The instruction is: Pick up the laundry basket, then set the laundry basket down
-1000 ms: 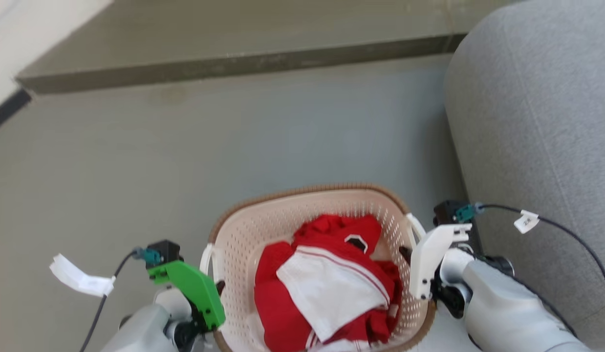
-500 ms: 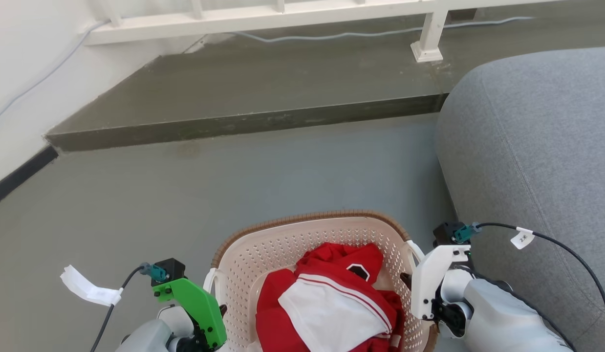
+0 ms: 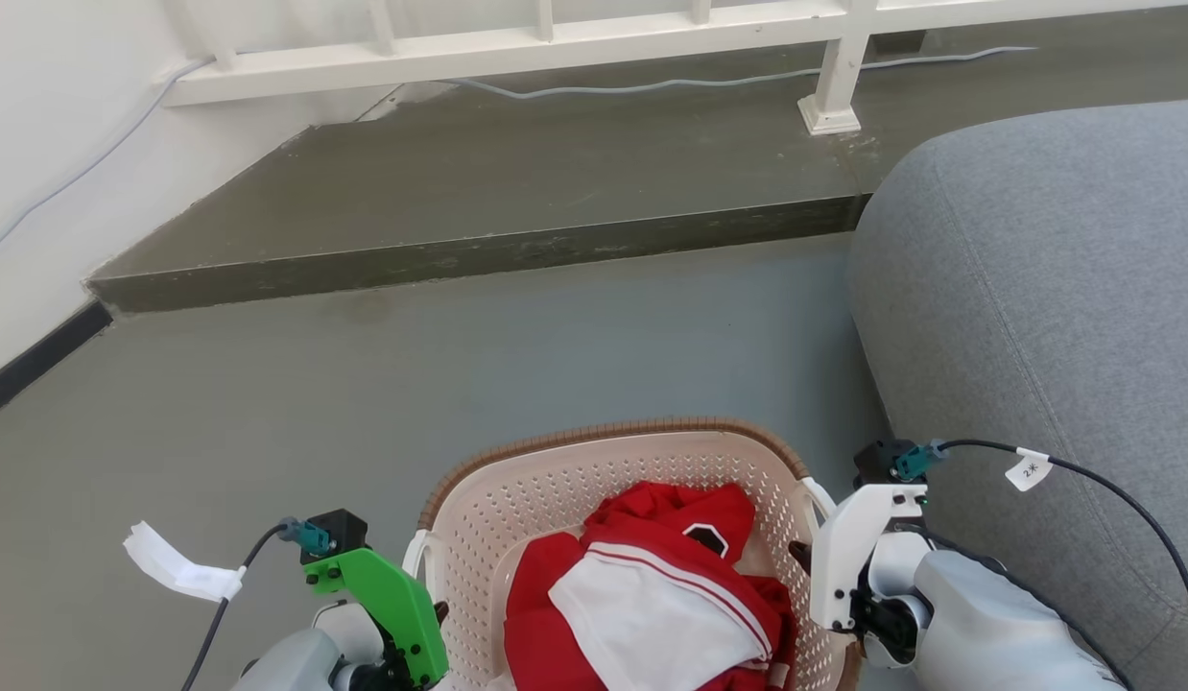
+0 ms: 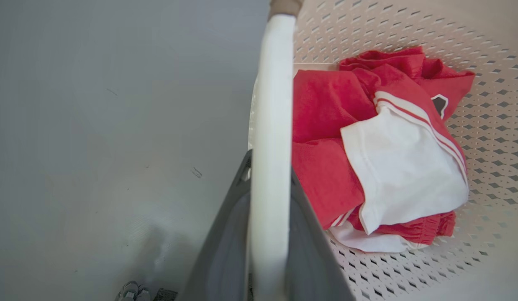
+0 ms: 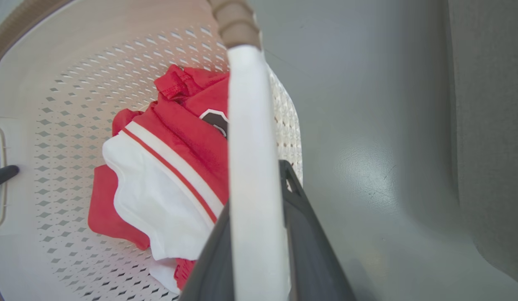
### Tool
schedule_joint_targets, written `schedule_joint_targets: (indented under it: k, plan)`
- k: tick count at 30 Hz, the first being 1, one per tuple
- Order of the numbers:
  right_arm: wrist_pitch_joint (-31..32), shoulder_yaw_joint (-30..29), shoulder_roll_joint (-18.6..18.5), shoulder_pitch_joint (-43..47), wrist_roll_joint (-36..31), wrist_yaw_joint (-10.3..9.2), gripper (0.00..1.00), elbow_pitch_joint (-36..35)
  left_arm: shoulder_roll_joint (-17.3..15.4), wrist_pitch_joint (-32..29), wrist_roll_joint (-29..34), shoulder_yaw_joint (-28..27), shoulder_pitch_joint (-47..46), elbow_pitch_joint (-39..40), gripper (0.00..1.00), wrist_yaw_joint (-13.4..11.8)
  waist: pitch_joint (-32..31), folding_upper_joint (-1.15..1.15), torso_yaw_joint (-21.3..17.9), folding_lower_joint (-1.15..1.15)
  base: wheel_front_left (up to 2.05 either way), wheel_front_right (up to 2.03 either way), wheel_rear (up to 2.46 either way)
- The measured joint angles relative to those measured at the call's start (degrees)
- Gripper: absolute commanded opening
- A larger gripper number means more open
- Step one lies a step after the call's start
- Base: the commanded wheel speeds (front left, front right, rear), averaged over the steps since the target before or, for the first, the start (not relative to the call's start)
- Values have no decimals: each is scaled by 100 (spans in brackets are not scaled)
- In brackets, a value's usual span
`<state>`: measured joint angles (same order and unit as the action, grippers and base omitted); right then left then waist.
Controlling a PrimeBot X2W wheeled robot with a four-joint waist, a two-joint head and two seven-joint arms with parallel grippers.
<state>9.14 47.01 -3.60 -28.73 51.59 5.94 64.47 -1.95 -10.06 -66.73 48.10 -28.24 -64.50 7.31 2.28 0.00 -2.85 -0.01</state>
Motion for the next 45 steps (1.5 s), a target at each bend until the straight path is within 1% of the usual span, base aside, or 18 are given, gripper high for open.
schedule_joint_targets:
  k: [22, 35, 45]
  plan:
    - [-1, 156, -1, -1, 154, 0, 0, 66, 29, 0, -67, 56, 0, -53, 0, 0, 31, 0, -10, 0, 0, 0, 0]
    - [-2, 296, 2, -7, 191, 0, 0, 144, 46, -48, -67, 181, 0, -109, 0, 0, 97, 0, -6, 0, 0, 0, 0]
    - [-10, 335, 2, -86, 196, 0, 0, 159, 46, -37, -109, 158, -23, -75, 0, 0, 272, 0, -28, 0, 0, 0, 0]
